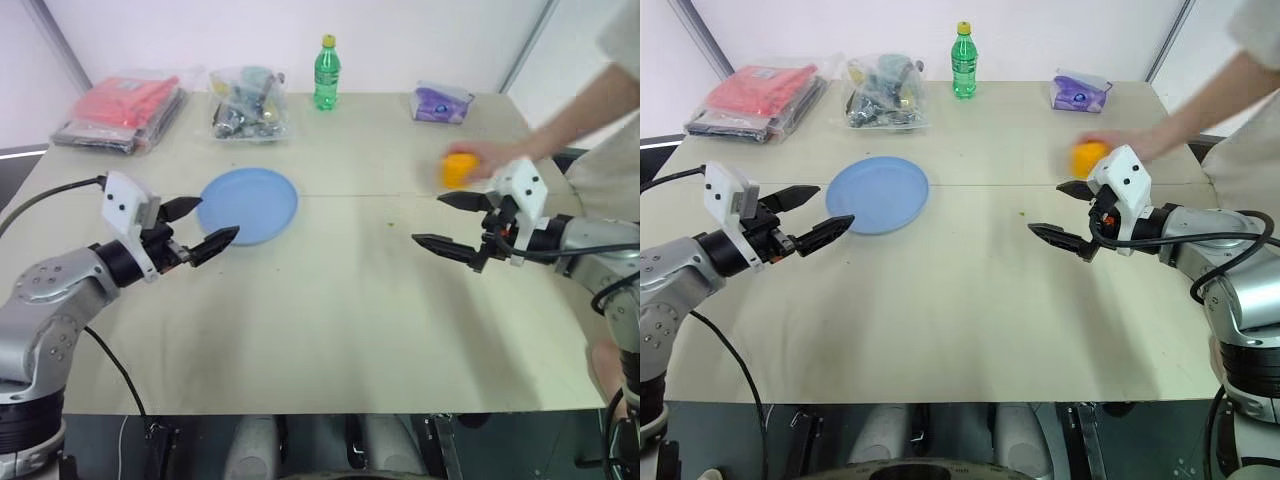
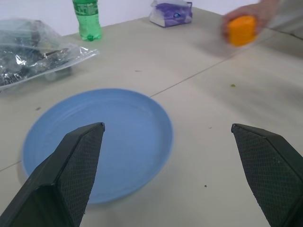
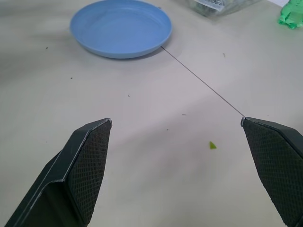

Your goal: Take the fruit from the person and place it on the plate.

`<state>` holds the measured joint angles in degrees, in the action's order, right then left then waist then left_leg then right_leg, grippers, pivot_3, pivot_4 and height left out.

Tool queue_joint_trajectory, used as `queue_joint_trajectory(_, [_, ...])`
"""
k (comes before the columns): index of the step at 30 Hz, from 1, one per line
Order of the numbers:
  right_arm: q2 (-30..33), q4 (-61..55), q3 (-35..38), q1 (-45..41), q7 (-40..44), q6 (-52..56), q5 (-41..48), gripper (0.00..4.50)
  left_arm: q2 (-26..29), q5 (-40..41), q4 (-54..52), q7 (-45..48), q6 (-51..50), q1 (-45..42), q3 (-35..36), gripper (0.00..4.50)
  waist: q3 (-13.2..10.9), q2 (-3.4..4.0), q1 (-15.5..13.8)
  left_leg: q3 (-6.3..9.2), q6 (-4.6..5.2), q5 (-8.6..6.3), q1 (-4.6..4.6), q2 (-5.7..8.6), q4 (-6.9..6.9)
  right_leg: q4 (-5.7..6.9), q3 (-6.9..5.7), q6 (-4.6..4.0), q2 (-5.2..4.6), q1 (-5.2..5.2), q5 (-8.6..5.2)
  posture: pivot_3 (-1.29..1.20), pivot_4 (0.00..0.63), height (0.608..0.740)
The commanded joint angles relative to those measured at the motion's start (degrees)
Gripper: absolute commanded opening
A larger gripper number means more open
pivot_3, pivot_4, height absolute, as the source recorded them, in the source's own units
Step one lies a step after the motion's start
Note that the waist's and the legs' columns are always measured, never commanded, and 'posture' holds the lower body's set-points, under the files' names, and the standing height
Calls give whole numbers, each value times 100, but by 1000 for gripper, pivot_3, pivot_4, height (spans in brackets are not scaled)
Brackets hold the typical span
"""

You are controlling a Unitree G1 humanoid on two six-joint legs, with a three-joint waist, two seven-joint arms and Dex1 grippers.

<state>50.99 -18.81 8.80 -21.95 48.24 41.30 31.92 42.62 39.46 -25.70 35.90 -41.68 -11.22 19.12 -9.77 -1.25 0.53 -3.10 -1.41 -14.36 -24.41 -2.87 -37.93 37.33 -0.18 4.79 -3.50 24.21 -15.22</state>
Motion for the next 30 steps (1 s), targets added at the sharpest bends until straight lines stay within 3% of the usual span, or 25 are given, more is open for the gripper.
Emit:
queue_joint_trajectory(1, [43, -77, 134, -93, 18, -43, 27, 4465, 56, 49, -211, -40, 59, -7, 154, 4500, 0, 0, 1, 0, 0, 0, 0, 0, 0, 0, 0, 0, 0, 0, 0, 0, 150, 731])
queue_joint_trajectory(30, [164, -252, 295, 64, 60, 147, 65, 4465, -33, 94, -151, -138, 46, -205, -68, 4500, 0, 0, 0, 1, 0, 0, 0, 0, 0, 1, 0, 0, 1, 0, 0, 0, 150, 731])
